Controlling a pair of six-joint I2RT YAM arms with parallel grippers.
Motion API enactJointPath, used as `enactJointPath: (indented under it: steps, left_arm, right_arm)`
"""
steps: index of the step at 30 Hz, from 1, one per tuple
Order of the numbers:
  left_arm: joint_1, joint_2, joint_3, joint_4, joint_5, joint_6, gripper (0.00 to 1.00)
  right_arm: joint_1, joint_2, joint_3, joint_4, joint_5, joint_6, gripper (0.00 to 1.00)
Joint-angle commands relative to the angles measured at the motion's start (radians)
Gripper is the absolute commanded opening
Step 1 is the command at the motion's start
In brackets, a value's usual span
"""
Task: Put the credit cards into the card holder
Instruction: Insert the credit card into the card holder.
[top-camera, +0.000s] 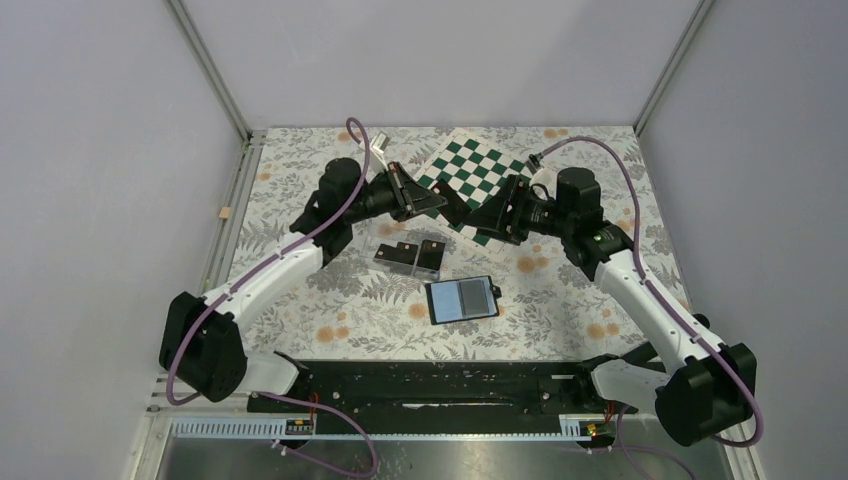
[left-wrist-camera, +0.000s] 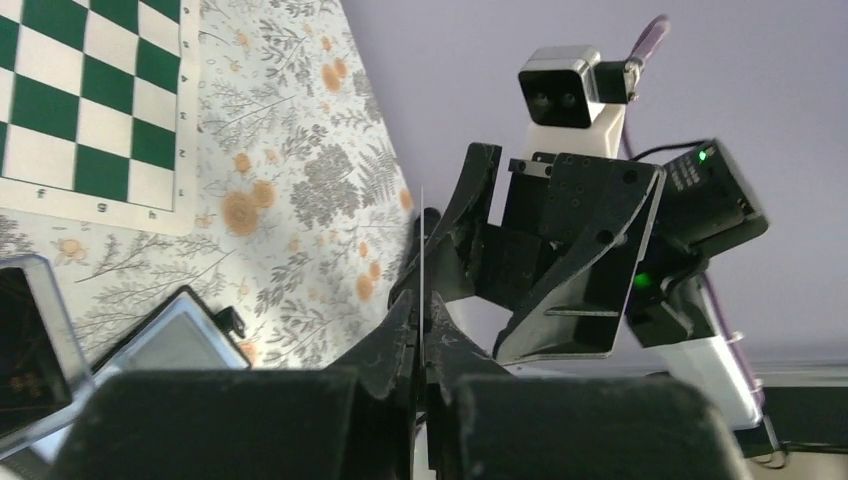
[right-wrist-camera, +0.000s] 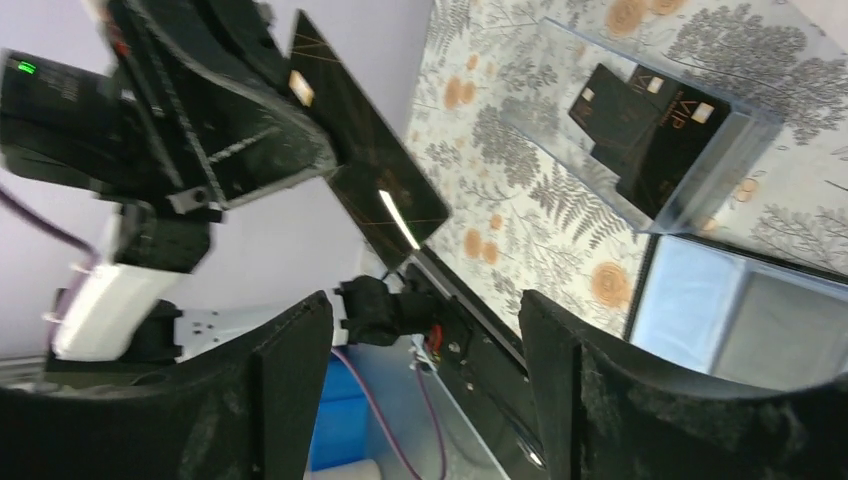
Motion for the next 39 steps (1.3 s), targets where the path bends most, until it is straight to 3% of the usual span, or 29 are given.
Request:
enactJointPath:
  steps: [1,6,11,21,25,28,34,39]
  left_arm:
    - [0.001,-0.033,0.108,-0.305,0.073,0.239,0.00]
    - [-0.001,-0.022,0.083,-0.319,0.250,0.292,0.00]
    - [-0.011,-0.029,0.060,-0.302,0.375,0.337,0.00]
    - [-0.025,-0.040,-0.001,-0.125,0.407,0.242,0.00]
    - [-0.029,-0.036,-0.011,-0.099,0.404,0.229,0.00]
    - [-0.029,-0.036,-0.011,-0.103,0.400,0.227,0.00]
    - [-0.030,-0.056,-0.028,-0.135,0.362,0.250,0.10]
    - [-0.030,-0.076,-0.052,-0.149,0.326,0.257,0.29]
  right_arm:
    - [0.000,0.009,0.076,-0.215,-0.025,-0.214,0.76]
    - [0.001,0.054,0.115,-0.273,-0.145,-0.318,0.76]
    - [0.001,0.093,0.103,-0.242,-0.273,-0.327,0.66]
    - [0.032,0.128,0.012,0.153,-0.474,-0.077,0.48]
    - [0.056,0.147,0.016,0.192,-0.475,-0.043,0.29]
    - [0.060,0.155,-0.005,0.248,-0.469,-0.003,0.00]
    - [0.060,0.160,-0.018,0.290,-0.466,0.025,0.00]
    - [0.060,0.158,-0.020,0.291,-0.452,0.025,0.00]
